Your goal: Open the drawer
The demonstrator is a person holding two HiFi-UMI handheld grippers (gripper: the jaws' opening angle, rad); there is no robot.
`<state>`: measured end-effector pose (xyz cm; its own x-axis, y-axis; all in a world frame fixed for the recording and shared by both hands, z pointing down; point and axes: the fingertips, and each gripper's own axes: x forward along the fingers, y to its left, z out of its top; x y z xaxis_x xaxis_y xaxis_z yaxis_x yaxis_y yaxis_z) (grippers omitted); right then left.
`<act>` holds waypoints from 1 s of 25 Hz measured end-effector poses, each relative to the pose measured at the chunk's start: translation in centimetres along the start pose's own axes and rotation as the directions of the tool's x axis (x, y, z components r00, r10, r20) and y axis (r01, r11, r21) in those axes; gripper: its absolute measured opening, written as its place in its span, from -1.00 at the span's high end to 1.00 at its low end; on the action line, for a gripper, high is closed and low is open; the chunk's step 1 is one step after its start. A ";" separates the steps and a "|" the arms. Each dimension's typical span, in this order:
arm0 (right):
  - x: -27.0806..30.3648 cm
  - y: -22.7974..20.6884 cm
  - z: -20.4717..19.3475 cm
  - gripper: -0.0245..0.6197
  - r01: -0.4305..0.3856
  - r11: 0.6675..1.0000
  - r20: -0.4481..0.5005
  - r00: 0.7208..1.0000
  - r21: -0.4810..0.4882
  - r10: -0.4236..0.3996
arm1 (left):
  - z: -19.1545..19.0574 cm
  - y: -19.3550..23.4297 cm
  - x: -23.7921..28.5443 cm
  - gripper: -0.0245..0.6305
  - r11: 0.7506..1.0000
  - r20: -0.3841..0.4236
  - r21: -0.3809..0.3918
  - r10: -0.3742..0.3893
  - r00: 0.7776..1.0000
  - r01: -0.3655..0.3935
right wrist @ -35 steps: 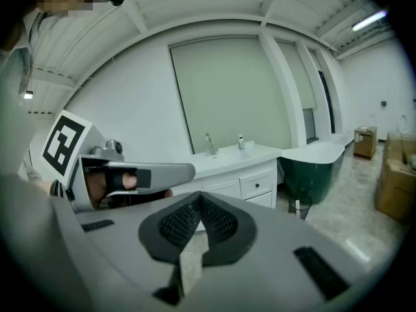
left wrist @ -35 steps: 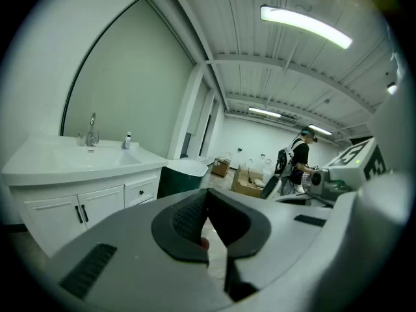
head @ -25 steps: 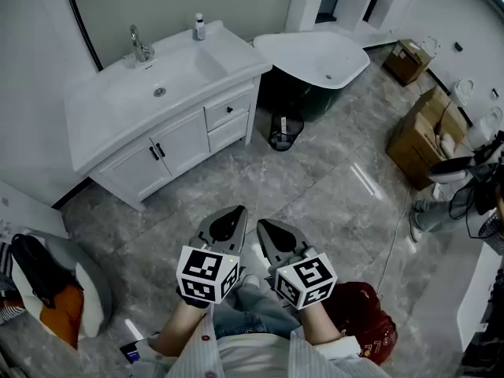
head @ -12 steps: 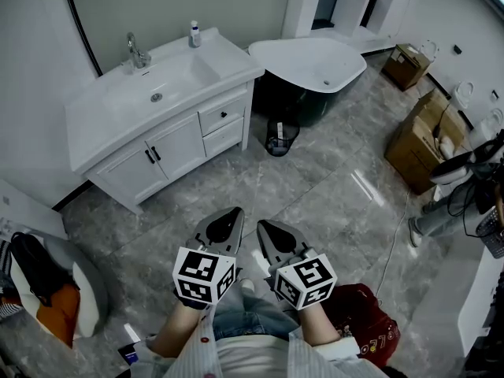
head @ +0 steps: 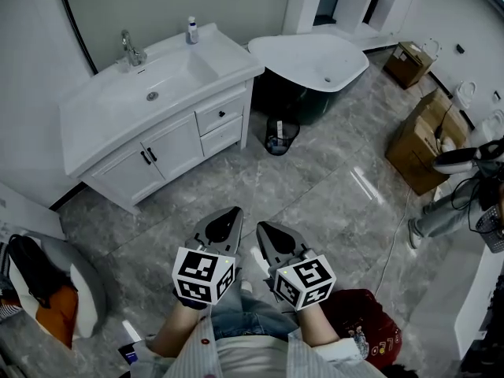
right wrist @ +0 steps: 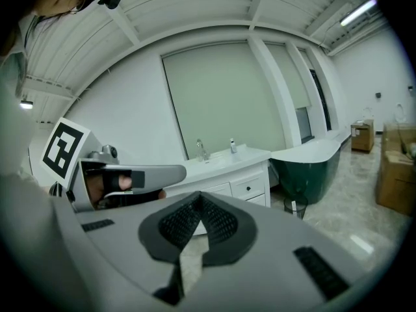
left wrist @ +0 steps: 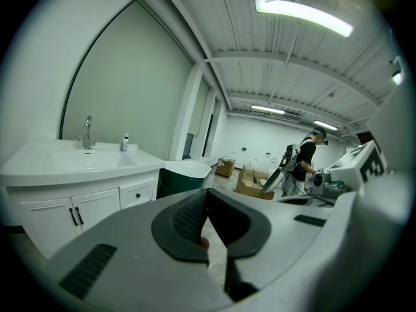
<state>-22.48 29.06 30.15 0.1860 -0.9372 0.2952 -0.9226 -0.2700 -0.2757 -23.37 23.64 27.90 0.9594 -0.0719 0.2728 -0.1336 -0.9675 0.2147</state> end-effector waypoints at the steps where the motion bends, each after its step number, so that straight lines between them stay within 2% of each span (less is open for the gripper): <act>1: 0.5 -0.5 0.3 0.90 0.003 1.000 -0.001 1.000 0.003 -0.003 | 0.3 0.4 0.7 0.88 1.000 -0.001 -0.001 -0.002 1.000 0.002; 14: 11.6 -8.5 3.6 0.90 0.045 0.999 -0.059 0.997 0.029 -0.044 | 4.1 8.7 11.8 0.88 1.000 -0.035 -0.012 -0.013 0.999 0.012; 25: 20.0 -11.6 7.6 0.90 0.043 0.999 -0.063 0.997 0.024 -0.042 | 7.8 15.9 17.3 0.88 1.000 -0.020 -0.005 0.003 1.000 -0.003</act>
<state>-5.53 11.80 32.29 0.2026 -0.9092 0.3636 -0.9053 -0.3155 -0.2844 -6.99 5.08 28.69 0.9539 -0.0696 0.2920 -0.1373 -0.9661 0.2184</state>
